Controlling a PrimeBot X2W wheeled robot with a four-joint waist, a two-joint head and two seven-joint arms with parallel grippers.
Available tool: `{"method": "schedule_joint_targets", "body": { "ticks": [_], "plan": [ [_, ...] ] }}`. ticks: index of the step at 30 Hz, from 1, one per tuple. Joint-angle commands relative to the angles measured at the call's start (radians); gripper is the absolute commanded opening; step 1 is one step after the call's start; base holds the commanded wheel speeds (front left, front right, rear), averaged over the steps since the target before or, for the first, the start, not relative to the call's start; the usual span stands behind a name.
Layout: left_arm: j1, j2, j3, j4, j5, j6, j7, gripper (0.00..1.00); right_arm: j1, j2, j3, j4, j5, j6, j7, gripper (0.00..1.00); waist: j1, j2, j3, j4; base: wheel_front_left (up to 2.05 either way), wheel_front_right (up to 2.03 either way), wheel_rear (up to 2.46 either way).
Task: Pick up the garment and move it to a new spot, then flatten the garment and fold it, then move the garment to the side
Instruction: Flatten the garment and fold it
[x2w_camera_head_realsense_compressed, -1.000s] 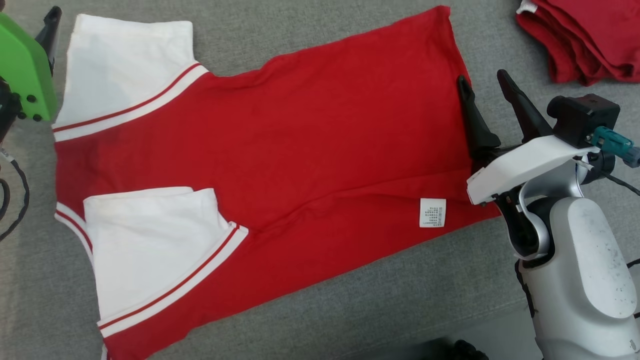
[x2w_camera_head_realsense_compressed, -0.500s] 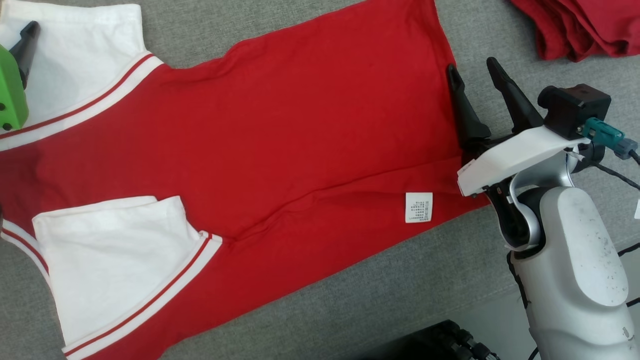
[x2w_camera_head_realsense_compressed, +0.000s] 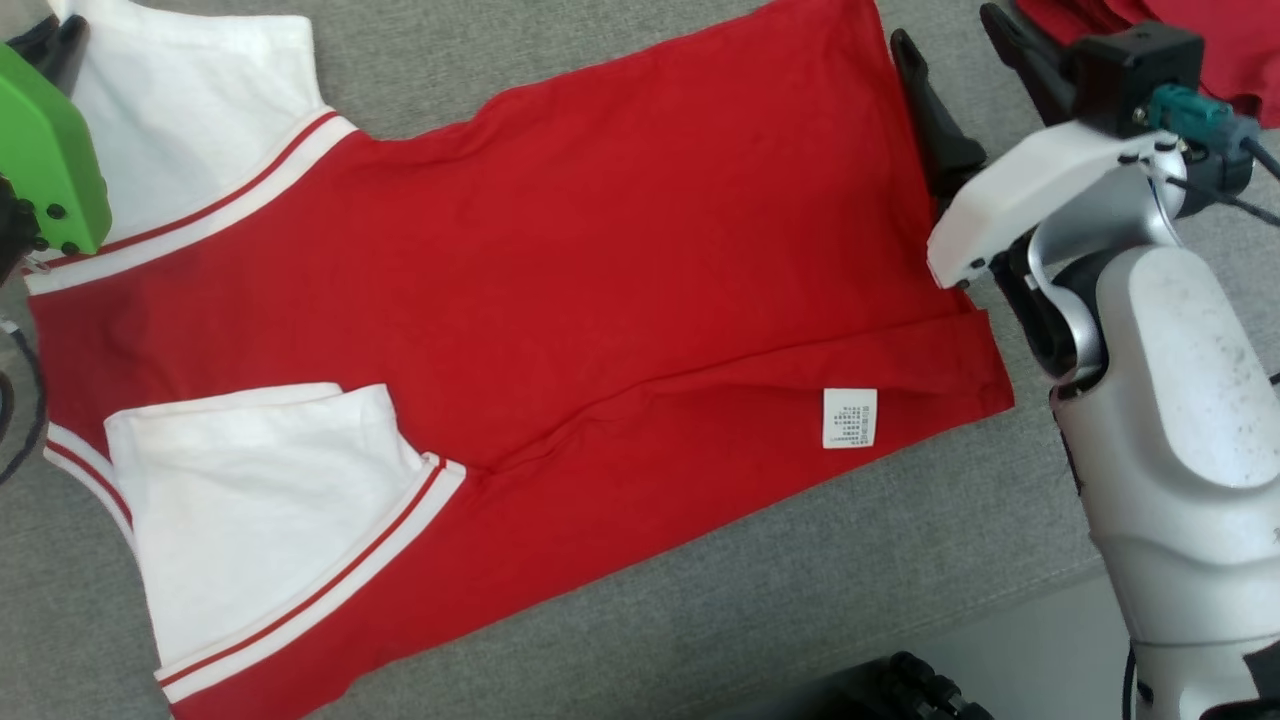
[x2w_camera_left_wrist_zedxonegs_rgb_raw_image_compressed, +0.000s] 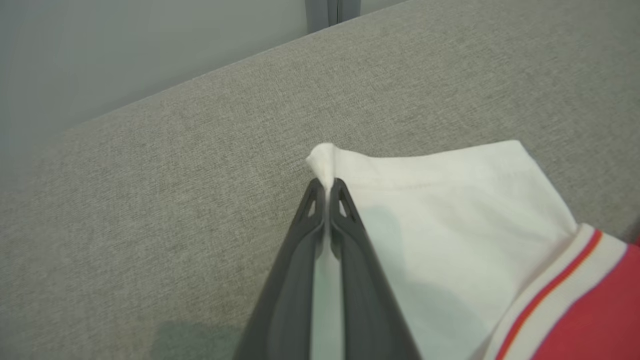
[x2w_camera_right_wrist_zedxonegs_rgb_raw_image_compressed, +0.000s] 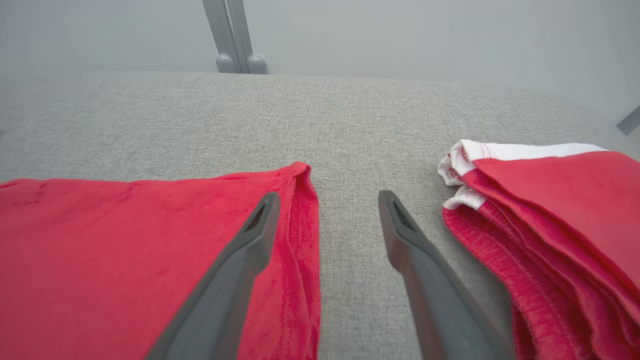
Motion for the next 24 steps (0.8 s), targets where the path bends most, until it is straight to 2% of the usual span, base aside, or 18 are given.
{"method": "schedule_joint_targets", "body": {
  "ticks": [1, 8, 13, 14, 15, 17, 18, 19, 24],
  "plan": [
    [-0.002, -0.003, 0.000, -0.006, -0.009, -0.002, -0.012, 0.00, -0.033, -0.018, 0.012, 0.024, -0.005, -0.002, 0.020, 1.00, -0.0001, 0.0000, -0.025, 0.037, 0.00, 0.00, 0.00],
    [0.019, -0.042, -0.024, -0.028, -0.025, -0.004, -0.076, 0.00, -0.173, -0.133, 0.111, 0.189, 0.005, -0.002, 0.160, 1.00, -0.0001, 0.0000, -0.052, 0.123, 0.00, 0.00, 0.00],
    [0.017, -0.066, -0.043, -0.031, -0.033, -0.005, -0.109, 0.00, -0.240, -0.195, 0.200, 0.266, 0.052, -0.002, 0.240, 1.00, -0.0001, 0.0000, -0.054, 0.158, 0.00, 0.00, 0.00],
    [0.016, -0.070, -0.048, -0.031, -0.036, -0.006, -0.114, 0.00, -0.251, -0.207, 0.217, 0.279, 0.067, -0.002, 0.254, 0.94, -0.0001, 0.0000, -0.054, 0.163, 0.00, 0.00, 0.00],
    [0.015, -0.076, -0.052, -0.030, -0.038, -0.006, -0.122, 0.00, -0.262, -0.217, 0.229, 0.288, 0.083, -0.002, 0.261, 0.61, -0.0001, 0.0000, -0.054, 0.169, 0.00, 0.00, 0.00],
    [0.012, -0.082, -0.058, -0.027, -0.043, -0.004, -0.134, 0.00, -0.278, -0.232, 0.247, 0.308, 0.104, -0.002, 0.272, 0.34, -0.0001, 0.0000, -0.055, 0.175, 0.00, 0.00, 0.00],
    [0.010, -0.083, -0.060, -0.025, -0.045, -0.004, -0.139, 0.00, -0.284, -0.240, 0.253, 0.315, 0.112, -0.002, 0.271, 0.27, -0.0001, 0.0000, -0.055, 0.178, 0.00, 0.00, 0.00],
    [0.008, -0.086, -0.061, -0.022, -0.045, -0.005, -0.146, 0.00, -0.290, -0.249, 0.258, 0.326, 0.120, -0.002, 0.270, 0.00, -0.0001, 0.0000, -0.056, 0.180, 0.00, 0.00, 0.00],
    [0.002, -0.091, -0.059, -0.008, -0.047, -0.005, -0.187, 0.00, -0.309, -0.257, 0.266, 0.362, 0.146, -0.002, 0.233, 0.00, -0.0001, 0.0000, -0.064, 0.183, 0.00, 0.00, 0.00]
  ]
}}
